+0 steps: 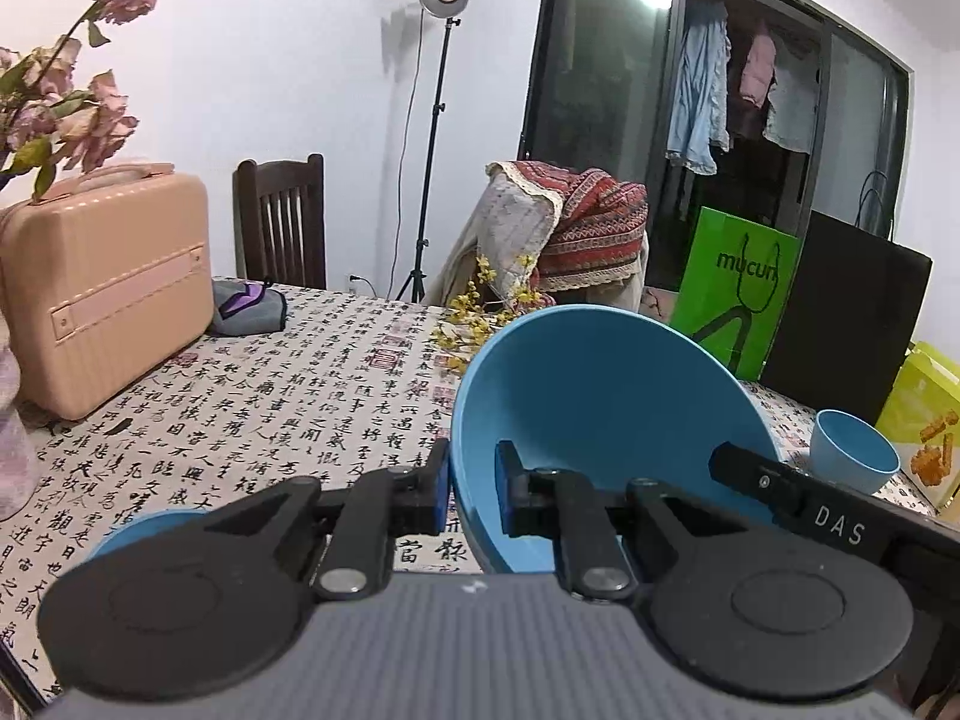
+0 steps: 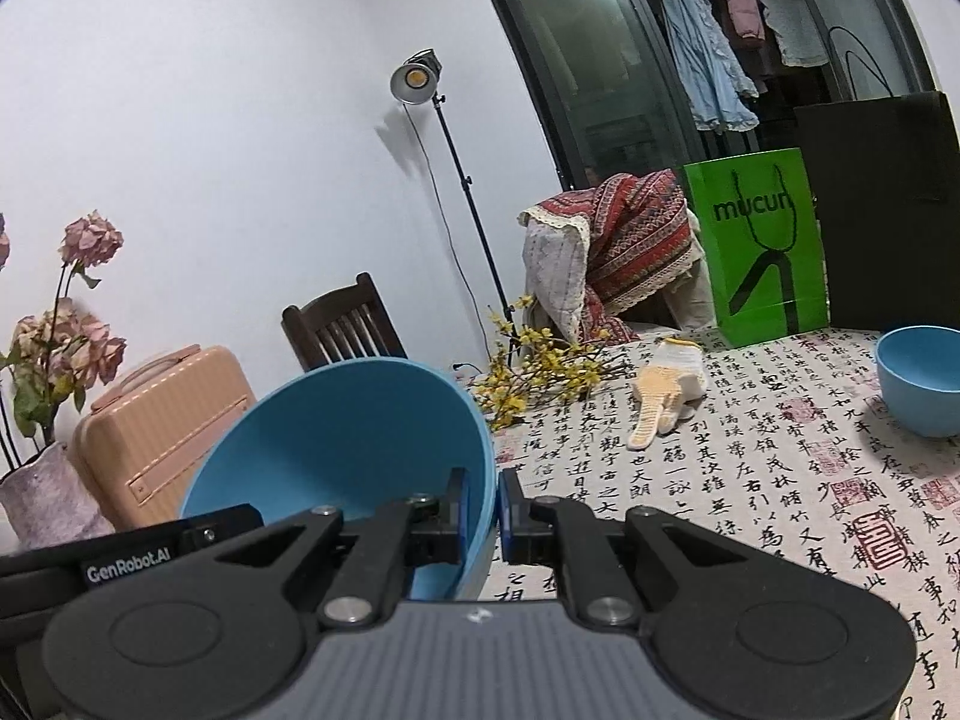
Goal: Organize plates and bowls
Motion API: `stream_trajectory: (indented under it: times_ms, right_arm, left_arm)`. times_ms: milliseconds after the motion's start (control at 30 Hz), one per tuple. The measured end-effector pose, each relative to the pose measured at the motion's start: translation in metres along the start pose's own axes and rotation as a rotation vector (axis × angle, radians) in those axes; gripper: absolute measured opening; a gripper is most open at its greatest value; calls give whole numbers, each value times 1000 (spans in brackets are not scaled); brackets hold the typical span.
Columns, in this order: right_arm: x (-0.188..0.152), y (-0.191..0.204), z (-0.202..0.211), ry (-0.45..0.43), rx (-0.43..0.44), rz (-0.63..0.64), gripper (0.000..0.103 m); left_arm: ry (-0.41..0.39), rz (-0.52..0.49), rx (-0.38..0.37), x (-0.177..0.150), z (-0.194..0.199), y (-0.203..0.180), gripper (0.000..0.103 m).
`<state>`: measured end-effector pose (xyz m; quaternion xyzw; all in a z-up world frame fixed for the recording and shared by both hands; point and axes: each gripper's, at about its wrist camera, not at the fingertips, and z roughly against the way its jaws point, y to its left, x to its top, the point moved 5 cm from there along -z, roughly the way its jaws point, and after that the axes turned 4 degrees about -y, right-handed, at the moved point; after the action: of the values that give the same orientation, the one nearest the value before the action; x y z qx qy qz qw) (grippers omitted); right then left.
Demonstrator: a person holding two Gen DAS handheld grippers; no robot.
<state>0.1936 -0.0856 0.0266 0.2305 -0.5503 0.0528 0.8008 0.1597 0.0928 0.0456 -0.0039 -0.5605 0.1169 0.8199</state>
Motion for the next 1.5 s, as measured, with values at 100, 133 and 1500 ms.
stream_trajectory:
  times_ms: [100,133,1500]
  right_arm:
    - [-1,5,0,2,10,4,10]
    - [-1,6,0,2,13,5,10]
    - [-14,76,-26,58,161,60,10]
  left_arm:
    - [-3,5,9,1,2,5,15]
    - [-4,7,11,1,3,6,15]
    - [-27,91,153,2,26,76,15]
